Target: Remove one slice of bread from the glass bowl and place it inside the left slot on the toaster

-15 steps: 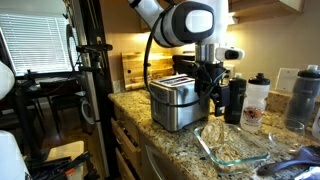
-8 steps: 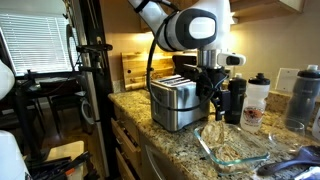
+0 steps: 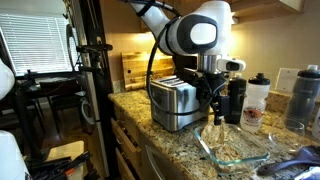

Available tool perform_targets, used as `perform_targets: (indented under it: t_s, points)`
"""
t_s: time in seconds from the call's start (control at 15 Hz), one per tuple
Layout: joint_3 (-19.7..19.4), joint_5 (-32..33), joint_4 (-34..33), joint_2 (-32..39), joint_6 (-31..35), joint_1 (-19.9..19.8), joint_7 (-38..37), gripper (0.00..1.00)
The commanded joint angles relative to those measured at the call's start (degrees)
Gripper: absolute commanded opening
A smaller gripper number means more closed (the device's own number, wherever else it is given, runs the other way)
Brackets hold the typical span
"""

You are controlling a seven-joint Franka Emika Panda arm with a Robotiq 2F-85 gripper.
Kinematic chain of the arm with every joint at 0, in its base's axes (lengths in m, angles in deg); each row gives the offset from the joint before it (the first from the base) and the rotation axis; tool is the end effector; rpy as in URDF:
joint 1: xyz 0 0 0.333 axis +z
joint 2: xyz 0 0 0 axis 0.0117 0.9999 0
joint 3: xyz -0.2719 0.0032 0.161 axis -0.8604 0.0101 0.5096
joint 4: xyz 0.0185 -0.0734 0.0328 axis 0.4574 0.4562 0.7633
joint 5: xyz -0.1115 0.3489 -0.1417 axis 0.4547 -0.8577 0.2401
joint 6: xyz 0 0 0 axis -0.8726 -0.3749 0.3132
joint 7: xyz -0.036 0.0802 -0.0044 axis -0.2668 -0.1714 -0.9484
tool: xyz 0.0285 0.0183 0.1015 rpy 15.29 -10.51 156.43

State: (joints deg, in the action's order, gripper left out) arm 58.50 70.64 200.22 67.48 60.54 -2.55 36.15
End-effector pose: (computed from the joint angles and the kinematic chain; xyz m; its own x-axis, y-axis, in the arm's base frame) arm 0.5499 -0.0695 0.3247 0.9623 -0.2606 0.0783 -0.2613 -0.9652 -0.0013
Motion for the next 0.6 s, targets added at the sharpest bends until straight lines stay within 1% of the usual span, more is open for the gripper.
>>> perform_targets:
  t_s: [0.0, 0.53]
  points:
    - [-0.3, -0.1, -0.4, 0.7, 0.7, 0.0, -1.3, 1.0]
    - [-0.6, 0.0, -0.9, 1.8, 1.0, -0.1, -1.4, 1.0]
